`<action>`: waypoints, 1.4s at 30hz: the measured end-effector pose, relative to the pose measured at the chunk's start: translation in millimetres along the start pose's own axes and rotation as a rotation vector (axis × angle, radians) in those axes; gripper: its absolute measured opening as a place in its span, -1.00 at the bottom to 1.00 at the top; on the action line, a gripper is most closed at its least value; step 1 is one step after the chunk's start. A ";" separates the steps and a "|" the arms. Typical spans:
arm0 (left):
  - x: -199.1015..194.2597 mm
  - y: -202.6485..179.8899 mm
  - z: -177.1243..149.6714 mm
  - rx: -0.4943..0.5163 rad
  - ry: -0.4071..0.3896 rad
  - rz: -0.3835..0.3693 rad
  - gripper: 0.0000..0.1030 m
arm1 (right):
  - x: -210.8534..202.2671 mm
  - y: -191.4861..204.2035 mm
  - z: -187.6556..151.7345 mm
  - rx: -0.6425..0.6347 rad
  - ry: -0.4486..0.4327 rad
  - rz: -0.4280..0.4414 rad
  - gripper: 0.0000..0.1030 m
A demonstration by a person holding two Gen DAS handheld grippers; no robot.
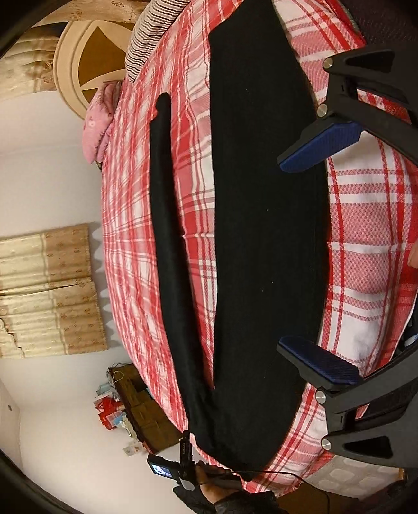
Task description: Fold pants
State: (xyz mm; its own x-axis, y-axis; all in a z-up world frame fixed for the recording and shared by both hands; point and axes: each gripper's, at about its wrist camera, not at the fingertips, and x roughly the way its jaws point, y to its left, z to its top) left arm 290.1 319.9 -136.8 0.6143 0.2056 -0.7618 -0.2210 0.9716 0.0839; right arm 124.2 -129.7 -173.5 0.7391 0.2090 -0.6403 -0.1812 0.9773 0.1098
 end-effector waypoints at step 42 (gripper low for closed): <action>37.1 4.1 6.0 -0.027 0.059 -0.137 -0.70 | 83.7 -238.9 189.5 0.313 0.048 -0.116 0.10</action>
State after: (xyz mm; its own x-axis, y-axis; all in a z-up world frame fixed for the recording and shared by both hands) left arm 316.5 332.2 -160.9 0.5949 0.0636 -0.8013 -0.1588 0.9865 -0.0396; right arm 352.4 -339.0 -109.2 0.7106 0.1014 -0.6963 0.1158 0.9592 0.2578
